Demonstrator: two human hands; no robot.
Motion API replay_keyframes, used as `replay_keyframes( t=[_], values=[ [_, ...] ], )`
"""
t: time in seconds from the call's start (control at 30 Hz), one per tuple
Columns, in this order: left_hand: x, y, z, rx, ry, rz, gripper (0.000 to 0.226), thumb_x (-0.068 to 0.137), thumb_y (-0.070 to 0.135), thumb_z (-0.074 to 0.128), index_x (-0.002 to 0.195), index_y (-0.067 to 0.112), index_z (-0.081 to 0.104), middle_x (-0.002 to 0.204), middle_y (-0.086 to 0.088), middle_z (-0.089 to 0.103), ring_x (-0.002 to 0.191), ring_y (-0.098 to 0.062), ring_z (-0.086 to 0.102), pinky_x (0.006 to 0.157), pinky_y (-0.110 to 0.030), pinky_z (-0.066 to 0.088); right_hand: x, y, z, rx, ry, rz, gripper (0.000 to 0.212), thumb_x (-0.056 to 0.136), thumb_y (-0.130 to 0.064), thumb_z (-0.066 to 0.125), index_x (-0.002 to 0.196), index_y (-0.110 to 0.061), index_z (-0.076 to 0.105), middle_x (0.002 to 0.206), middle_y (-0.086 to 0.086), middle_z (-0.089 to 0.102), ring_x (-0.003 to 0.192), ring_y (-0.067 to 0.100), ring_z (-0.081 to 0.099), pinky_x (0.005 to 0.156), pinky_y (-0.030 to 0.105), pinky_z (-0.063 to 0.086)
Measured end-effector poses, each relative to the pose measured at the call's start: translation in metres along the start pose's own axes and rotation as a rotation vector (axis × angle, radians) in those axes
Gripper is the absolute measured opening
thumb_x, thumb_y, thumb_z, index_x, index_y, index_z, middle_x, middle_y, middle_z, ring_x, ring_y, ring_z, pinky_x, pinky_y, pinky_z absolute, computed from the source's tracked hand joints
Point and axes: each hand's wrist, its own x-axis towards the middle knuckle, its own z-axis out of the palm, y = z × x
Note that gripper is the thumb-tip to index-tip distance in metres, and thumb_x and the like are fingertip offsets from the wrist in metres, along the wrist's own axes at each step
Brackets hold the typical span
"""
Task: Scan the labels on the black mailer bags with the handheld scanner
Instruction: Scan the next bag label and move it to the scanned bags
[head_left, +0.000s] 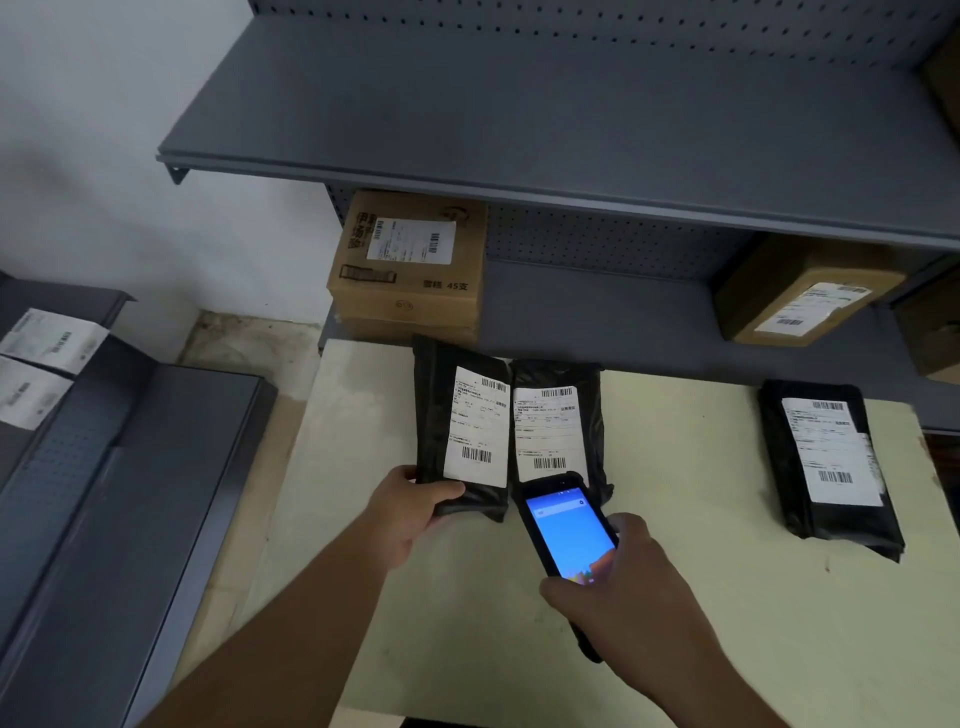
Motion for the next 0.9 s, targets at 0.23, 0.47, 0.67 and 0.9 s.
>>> replay_keyframes(
  t=[0.23, 0.47, 0.67, 0.9],
  values=[
    [-0.021, -0.011, -0.010, -0.140, -0.036, 0.082, 0.065, 0.080, 0.000, 0.083, 0.137, 0.008, 0.053, 0.127, -0.011, 0.071, 0.107, -0.027, 0.074, 0.088, -0.037, 0.059, -0.014, -0.010, -0.002, -0.050, -0.022, -0.034, 0.055, 0.067, -0.050, 0.074, 0.112, -0.033, 0.046, 0.098, -0.010, 0.065, 0.080, 0.011, 0.071, 0.076, 0.037, 0.061],
    [-0.030, -0.015, -0.016, -0.177, -0.085, 0.145, 0.064, 0.081, -0.007, 0.079, 0.135, 0.015, 0.054, 0.126, -0.007, 0.073, 0.112, -0.028, 0.073, 0.100, -0.043, 0.057, -0.022, -0.019, -0.005, -0.042, -0.087, -0.044, 0.041, 0.069, -0.047, 0.074, 0.098, -0.028, 0.052, 0.096, -0.004, 0.069, 0.080, 0.019, 0.075, 0.069, 0.035, 0.058],
    [-0.033, -0.019, -0.016, -0.201, -0.119, 0.176, 0.066, 0.079, -0.011, 0.077, 0.135, 0.016, 0.055, 0.126, -0.006, 0.075, 0.116, -0.029, 0.072, 0.106, -0.046, 0.054, -0.024, -0.025, -0.009, 0.021, -0.130, -0.052, 0.043, 0.075, -0.040, 0.082, 0.107, -0.026, 0.057, 0.095, -0.003, 0.070, 0.085, 0.019, 0.075, 0.063, 0.028, 0.053],
    [-0.037, -0.018, -0.013, -0.218, -0.142, 0.183, 0.065, 0.081, -0.012, 0.075, 0.135, 0.016, 0.055, 0.124, -0.006, 0.076, 0.114, -0.027, 0.073, 0.098, -0.041, 0.057, -0.024, -0.027, -0.010, 0.022, -0.153, -0.063, 0.043, 0.077, -0.037, 0.082, 0.101, -0.033, 0.047, 0.095, -0.005, 0.068, 0.086, 0.021, 0.078, 0.061, 0.027, 0.053]
  ],
)
